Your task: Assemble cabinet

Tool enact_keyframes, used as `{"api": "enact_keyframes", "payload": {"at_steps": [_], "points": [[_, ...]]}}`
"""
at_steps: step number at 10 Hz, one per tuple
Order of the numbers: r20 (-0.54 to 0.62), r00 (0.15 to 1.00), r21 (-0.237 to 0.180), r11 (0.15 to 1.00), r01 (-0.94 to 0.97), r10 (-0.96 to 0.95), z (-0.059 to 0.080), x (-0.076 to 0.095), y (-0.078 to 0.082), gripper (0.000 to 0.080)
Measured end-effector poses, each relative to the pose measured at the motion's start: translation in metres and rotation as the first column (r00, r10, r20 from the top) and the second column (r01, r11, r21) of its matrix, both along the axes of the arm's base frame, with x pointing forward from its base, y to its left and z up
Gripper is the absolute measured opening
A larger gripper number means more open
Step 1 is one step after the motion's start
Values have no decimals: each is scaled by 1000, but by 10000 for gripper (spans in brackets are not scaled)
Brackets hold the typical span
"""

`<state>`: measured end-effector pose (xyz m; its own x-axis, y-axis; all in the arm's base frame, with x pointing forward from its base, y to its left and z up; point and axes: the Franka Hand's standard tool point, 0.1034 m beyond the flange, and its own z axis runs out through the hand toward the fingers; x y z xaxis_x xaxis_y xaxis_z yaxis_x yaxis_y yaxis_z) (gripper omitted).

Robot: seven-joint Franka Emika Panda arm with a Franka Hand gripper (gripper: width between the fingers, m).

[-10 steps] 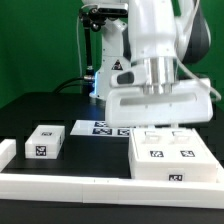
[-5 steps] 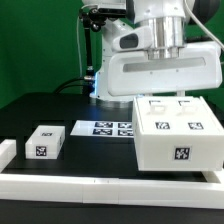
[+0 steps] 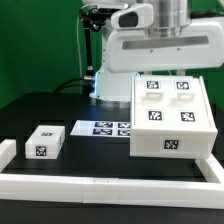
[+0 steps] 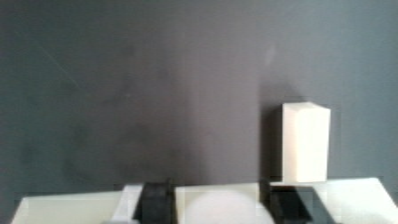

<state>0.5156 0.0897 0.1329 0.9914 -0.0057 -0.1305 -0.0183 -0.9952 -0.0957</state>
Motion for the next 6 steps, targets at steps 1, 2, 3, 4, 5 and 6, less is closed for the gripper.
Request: {"api": "enact_keyframes", "payload": {"at_steps": [1,2,3,4,5,6], "points": [[-7,1000,2,1000,6,-6,-6,3,2,216],[-12,1000,1,1000,3,-3,-9,0,1,216],[-14,1000,1,1000,3,-3,-10,-1,1,216],[-16,1000,1,1000,3,-3,-11,-1,1,216],[-18,1000,1,1000,3,-3,-11,-2,1,216],[-79,997,-2,1000,7,-7,-9,-9,0,216]]}}
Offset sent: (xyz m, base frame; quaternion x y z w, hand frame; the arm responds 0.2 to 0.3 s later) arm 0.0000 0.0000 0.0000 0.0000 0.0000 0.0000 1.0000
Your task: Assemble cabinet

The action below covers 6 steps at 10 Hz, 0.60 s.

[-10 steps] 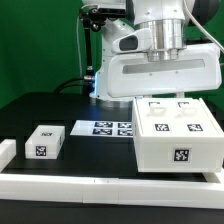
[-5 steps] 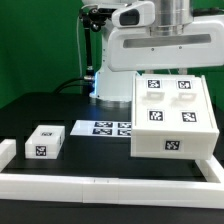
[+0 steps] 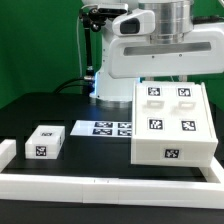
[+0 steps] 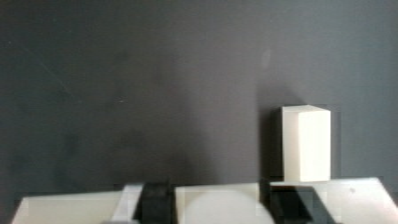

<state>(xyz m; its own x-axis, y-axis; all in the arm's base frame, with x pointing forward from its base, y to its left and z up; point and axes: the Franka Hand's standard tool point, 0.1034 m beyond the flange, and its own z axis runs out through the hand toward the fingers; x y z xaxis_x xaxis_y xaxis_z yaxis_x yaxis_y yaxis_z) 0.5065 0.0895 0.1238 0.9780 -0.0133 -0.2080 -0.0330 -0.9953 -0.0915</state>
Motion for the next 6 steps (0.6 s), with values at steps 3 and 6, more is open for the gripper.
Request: {"api": "enact_keyframes", "payload": {"at_steps": [3,6], "points": [[-133,991,10,1000,1,1,18,10,2,216],[-150,989,15,1000,2,1,14,14,3,216]]}}
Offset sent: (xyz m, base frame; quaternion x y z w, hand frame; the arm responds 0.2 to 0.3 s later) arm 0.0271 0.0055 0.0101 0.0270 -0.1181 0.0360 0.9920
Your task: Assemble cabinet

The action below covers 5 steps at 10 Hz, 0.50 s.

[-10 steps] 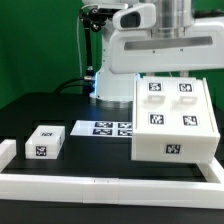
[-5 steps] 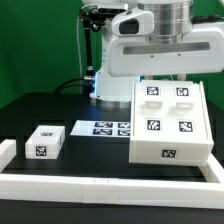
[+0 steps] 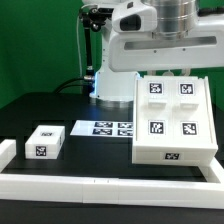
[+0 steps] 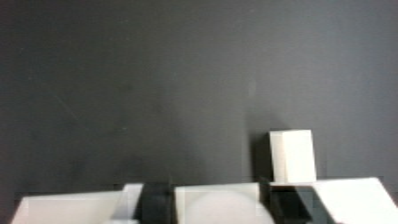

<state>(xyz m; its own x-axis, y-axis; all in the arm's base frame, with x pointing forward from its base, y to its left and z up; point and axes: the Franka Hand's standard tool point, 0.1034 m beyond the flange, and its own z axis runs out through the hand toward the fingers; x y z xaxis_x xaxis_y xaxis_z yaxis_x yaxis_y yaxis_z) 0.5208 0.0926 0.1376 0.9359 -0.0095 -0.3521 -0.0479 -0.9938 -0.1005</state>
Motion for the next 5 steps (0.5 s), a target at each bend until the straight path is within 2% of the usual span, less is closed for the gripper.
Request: {"api": "enact_keyframes", "payload": {"at_steps": [2,3,4,5], "points": [[-20,1000,-1,1000,2,-2,0,-2,0,216],[-100,995,0,1000,-1,1,9,-1,1,216],[-129,991,20,1000,-17,20,11,12,-2,216],[-163,987,23,1000,-15,19,10,18,-4,216]]}}
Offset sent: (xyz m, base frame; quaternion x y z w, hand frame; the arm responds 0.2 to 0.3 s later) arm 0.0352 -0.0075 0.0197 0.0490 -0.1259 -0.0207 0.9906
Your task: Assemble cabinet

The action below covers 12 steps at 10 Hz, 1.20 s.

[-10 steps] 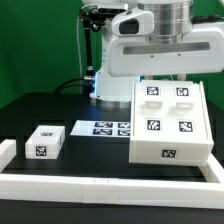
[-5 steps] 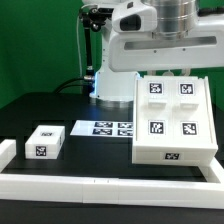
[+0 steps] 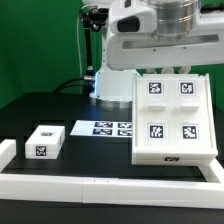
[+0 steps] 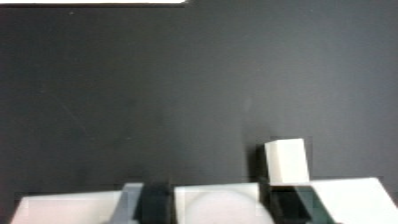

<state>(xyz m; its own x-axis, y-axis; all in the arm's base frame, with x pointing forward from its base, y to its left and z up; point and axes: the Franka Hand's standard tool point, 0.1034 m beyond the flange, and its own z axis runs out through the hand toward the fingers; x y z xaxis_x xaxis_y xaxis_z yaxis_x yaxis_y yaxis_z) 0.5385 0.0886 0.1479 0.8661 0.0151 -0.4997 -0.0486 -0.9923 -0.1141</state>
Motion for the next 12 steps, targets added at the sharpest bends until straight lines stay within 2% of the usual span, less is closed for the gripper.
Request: {"api": "enact_keyframes", "payload": {"at_steps": [4,6,8,10,12], "points": [[2,1000,0,1000,-2,2,-5,-2,1,216],[-104,995,6,1000,-7,7,1,-7,-3,216],[-144,990,12,1000,0,2,-2,10,-1,216],[-189,981,-9,999,39,-40,-8,14,8,216],[-190,981,-7,999,36,-37,-10,13,7,216]]}}
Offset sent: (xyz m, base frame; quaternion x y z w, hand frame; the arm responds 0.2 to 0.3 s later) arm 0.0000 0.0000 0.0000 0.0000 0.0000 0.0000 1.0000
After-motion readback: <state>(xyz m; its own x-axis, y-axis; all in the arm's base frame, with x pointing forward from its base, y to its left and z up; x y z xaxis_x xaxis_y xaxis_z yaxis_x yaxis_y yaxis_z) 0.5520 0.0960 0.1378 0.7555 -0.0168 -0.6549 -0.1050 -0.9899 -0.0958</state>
